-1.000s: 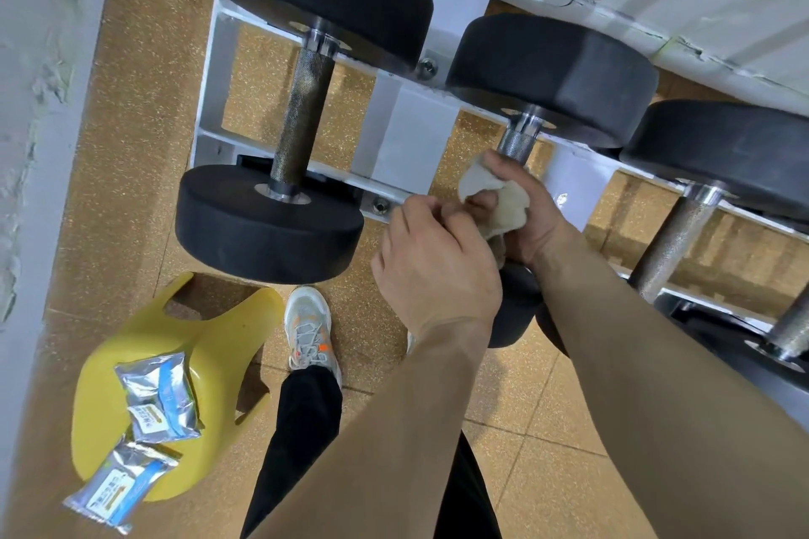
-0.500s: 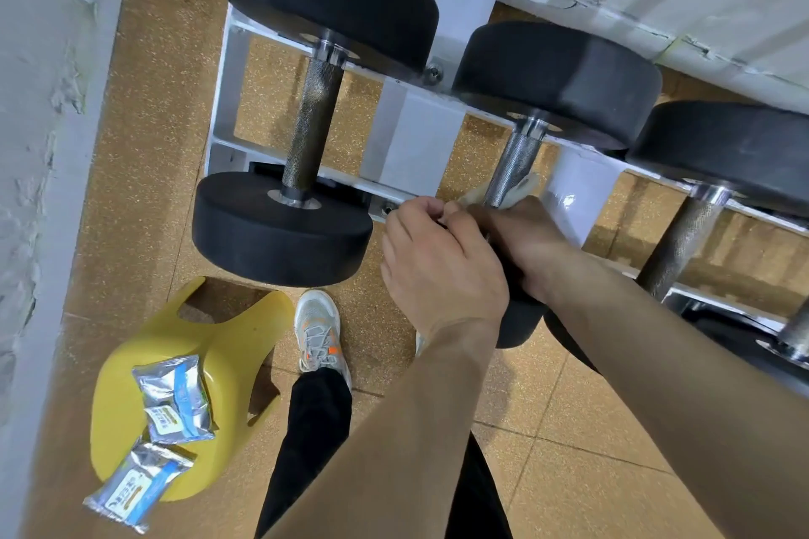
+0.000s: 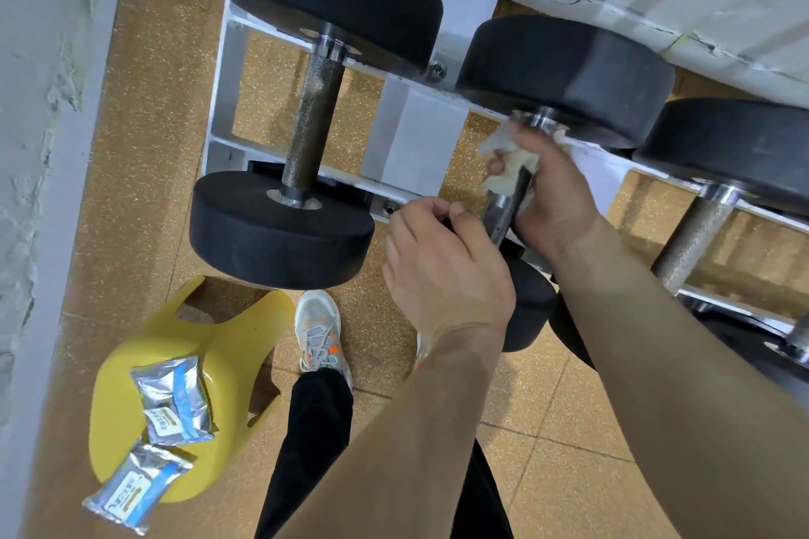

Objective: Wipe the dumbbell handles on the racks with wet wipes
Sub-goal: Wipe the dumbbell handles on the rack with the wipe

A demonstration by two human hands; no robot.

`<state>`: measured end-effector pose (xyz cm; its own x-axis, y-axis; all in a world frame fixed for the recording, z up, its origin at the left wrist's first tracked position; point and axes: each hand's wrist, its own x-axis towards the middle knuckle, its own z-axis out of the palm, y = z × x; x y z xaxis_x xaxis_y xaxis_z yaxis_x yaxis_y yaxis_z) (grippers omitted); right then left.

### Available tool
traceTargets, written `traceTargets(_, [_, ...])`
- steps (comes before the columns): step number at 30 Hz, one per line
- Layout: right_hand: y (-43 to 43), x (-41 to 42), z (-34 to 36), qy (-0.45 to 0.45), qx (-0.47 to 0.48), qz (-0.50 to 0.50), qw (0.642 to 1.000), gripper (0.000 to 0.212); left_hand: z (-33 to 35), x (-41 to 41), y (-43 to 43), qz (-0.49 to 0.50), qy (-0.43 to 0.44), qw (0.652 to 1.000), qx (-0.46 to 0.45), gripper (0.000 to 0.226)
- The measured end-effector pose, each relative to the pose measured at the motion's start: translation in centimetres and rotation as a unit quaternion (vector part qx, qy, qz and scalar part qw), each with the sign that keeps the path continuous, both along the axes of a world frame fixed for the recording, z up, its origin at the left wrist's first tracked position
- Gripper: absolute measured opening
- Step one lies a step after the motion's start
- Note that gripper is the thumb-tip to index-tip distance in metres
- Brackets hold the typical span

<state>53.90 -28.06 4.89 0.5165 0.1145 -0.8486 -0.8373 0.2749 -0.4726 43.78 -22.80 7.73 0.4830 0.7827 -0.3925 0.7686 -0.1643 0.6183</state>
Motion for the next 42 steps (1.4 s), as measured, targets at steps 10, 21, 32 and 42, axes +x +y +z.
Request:
traceTargets(10, [-2.2, -4.1, 1.1, -0.016, -0.28, 0.369, 0.886, 0.071, 0.2, 0.0, 0.1, -0.01, 0.009, 1.0, 0.007, 0.027])
traceTargets(21, [-3.0, -4.0, 4.4, -0.04, -0.124, -0.02, 0.991, 0.045, 1.0, -0.1, 1.3, -0.007, -0.008, 0.996, -0.09, 0.016])
traceTargets(32, [-7.2, -5.8, 8.7, 0.007, 0.073, 0.029, 0.997, 0.052, 5.4, 2.6, 6.6, -0.192, 0.026, 0.861, -0.47, 0.042])
traceTargets(42, [-8.4, -4.8, 3.0, -0.074, -0.177, 0.213, 0.958, 0.041, 0.9, 3.1, 7.1, -0.204, -0.001, 0.948, -0.243, 0.009])
